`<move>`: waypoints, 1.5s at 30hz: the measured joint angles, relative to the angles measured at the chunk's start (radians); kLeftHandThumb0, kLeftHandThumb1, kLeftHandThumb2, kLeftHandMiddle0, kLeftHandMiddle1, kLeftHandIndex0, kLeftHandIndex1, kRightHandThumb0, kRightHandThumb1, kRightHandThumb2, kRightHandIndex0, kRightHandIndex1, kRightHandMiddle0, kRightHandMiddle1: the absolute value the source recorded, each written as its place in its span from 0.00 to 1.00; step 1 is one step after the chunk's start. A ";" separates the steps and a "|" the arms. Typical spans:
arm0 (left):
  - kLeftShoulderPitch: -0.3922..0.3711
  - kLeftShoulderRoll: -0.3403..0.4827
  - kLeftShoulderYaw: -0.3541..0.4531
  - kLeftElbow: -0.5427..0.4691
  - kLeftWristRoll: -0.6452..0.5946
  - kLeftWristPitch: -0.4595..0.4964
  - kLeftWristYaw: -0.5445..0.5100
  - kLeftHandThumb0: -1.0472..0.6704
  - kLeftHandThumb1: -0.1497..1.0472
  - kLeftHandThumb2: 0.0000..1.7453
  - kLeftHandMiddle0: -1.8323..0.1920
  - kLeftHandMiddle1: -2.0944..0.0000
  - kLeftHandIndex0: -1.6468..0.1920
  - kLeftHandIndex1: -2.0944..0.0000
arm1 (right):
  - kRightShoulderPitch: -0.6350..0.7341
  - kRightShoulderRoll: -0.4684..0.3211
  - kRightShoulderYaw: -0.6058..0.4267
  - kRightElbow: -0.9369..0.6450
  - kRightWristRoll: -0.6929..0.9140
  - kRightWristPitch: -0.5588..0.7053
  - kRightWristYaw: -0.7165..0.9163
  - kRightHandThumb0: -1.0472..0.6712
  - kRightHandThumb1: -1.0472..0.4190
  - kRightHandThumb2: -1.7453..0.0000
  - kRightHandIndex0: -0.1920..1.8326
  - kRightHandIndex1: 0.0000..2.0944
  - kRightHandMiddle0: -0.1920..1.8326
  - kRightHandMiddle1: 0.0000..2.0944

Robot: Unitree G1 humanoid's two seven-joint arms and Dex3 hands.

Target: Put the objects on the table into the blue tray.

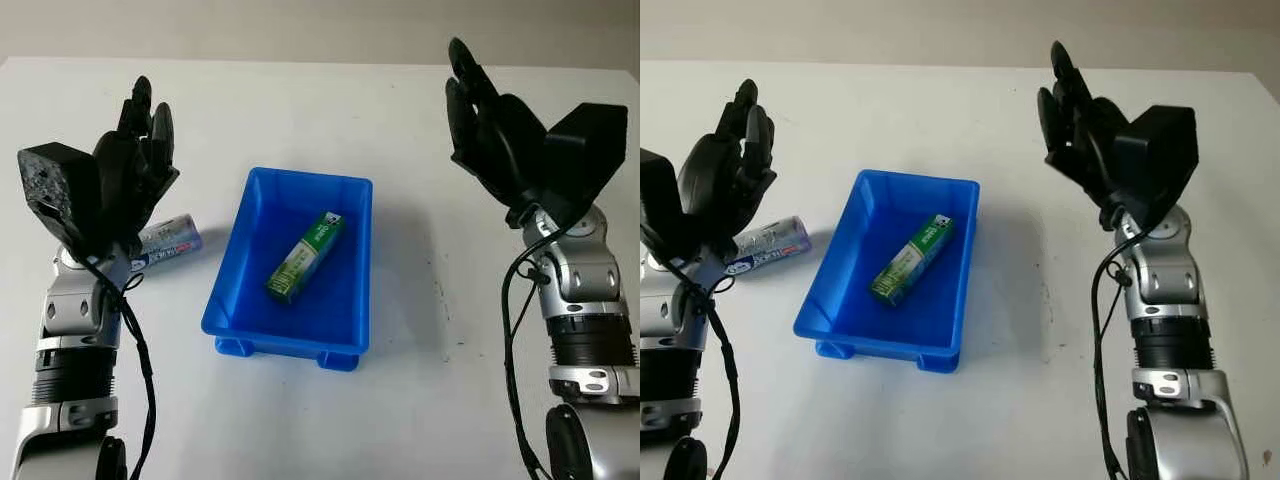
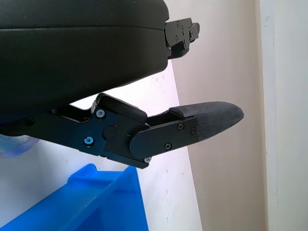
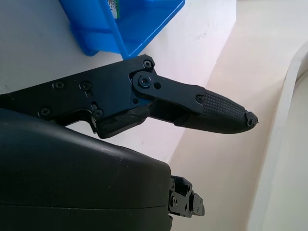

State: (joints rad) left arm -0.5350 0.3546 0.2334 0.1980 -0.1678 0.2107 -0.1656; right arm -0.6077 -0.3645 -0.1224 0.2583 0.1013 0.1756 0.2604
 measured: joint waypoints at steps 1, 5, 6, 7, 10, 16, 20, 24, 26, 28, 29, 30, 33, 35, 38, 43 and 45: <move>0.000 0.000 0.002 0.001 0.000 0.000 0.000 0.14 1.00 0.38 0.98 0.97 0.98 0.97 | 0.008 0.009 -0.002 -0.005 0.000 0.002 -0.016 0.15 0.00 0.56 0.00 0.00 0.00 0.00; 0.000 0.001 0.001 0.012 0.001 -0.001 -0.010 0.13 1.00 0.39 0.99 0.98 0.99 0.98 | 0.027 0.072 -0.005 -0.016 -0.001 0.002 -0.085 0.16 0.00 0.55 0.00 0.00 0.00 0.00; 0.000 0.001 0.001 0.014 0.001 -0.002 -0.012 0.13 1.00 0.39 0.99 0.98 0.99 0.98 | 0.030 0.085 -0.004 -0.016 -0.003 0.002 -0.098 0.16 0.00 0.55 0.00 0.00 0.00 0.00; 0.000 0.001 0.001 0.014 0.002 -0.003 -0.012 0.13 1.00 0.39 0.99 0.98 0.99 0.98 | 0.032 0.095 -0.003 -0.016 -0.005 0.001 -0.109 0.16 0.00 0.55 0.00 0.00 0.00 0.00; -0.001 0.002 0.000 0.015 0.004 -0.006 -0.014 0.14 1.00 0.40 0.99 0.98 0.99 0.98 | 0.034 0.121 -0.002 0.006 -0.010 -0.045 -0.120 0.16 0.00 0.54 0.00 0.00 0.00 0.00; -0.001 0.007 0.001 0.016 0.003 -0.010 -0.018 0.13 1.00 0.38 0.99 0.98 0.99 0.98 | 0.034 0.133 -0.002 0.071 -0.012 -0.105 -0.114 0.15 0.00 0.55 0.00 0.00 0.00 0.00; -0.001 0.007 0.001 0.016 0.003 -0.012 -0.018 0.13 1.00 0.38 1.00 0.98 1.00 0.98 | 0.031 0.133 -0.003 0.080 -0.011 -0.104 -0.114 0.16 0.00 0.55 0.00 0.00 0.00 0.00; -0.001 0.007 0.001 0.015 0.003 -0.011 -0.015 0.13 1.00 0.38 0.99 0.97 0.99 0.98 | 0.023 0.133 -0.003 0.082 -0.011 -0.104 -0.110 0.15 0.00 0.55 0.00 0.00 0.00 0.00; -0.001 0.010 0.002 0.007 0.003 0.000 -0.014 0.14 1.00 0.38 0.99 0.97 1.00 0.98 | 0.021 0.132 -0.003 0.082 -0.011 -0.104 -0.106 0.15 0.00 0.55 0.00 0.00 0.00 0.00; 0.000 0.023 0.002 -0.025 0.005 0.032 -0.011 0.14 1.00 0.38 0.99 0.97 1.00 0.98 | 0.020 0.132 -0.003 0.082 -0.011 -0.104 -0.100 0.15 0.00 0.56 0.00 0.00 0.00 0.00; 0.000 0.037 0.003 -0.046 0.014 0.045 -0.011 0.14 1.00 0.38 0.99 0.97 1.00 0.98 | 0.020 0.132 -0.003 0.082 -0.010 -0.103 -0.100 0.15 0.00 0.56 0.00 0.00 0.00 0.00; 0.000 0.056 0.003 -0.067 0.024 0.052 -0.016 0.14 1.00 0.37 0.99 0.97 1.00 0.98 | 0.019 0.132 -0.004 0.081 -0.010 -0.100 -0.100 0.15 0.00 0.56 0.00 0.00 0.00 0.00; 0.011 0.142 0.003 -0.130 0.062 0.067 -0.060 0.13 1.00 0.30 0.98 0.97 0.99 0.97 | 0.019 0.131 -0.007 0.081 -0.009 -0.089 -0.100 0.15 0.00 0.56 0.00 0.00 0.00 0.00; 0.021 0.203 -0.004 -0.171 0.114 0.075 -0.077 0.15 1.00 0.26 0.96 0.97 0.96 0.96 | 0.018 0.131 -0.007 0.081 -0.007 -0.088 -0.095 0.14 0.00 0.56 0.00 0.00 0.00 0.00; 0.056 0.293 -0.051 -0.247 0.265 0.104 -0.072 0.09 1.00 0.20 0.93 0.97 0.93 0.96 | 0.017 0.130 -0.007 0.081 -0.001 -0.087 -0.082 0.15 0.00 0.56 0.00 0.00 0.00 0.00; 0.088 0.369 -0.087 -0.358 0.347 0.244 -0.154 0.10 1.00 0.07 0.97 0.98 0.97 0.98 | 0.015 0.130 -0.006 0.078 -0.001 -0.080 -0.083 0.15 0.00 0.56 0.00 0.00 0.00 0.00; 0.088 0.404 -0.103 -0.389 0.369 0.295 -0.194 0.12 0.99 0.05 0.98 0.98 0.97 0.98 | 0.015 0.130 -0.006 0.072 -0.001 -0.078 -0.086 0.15 0.00 0.56 0.00 0.00 0.00 0.00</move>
State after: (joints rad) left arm -0.4471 0.7586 0.1308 -0.1908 0.2010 0.5057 -0.3596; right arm -0.5931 -0.2346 -0.1283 0.3306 0.1006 0.0974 0.1748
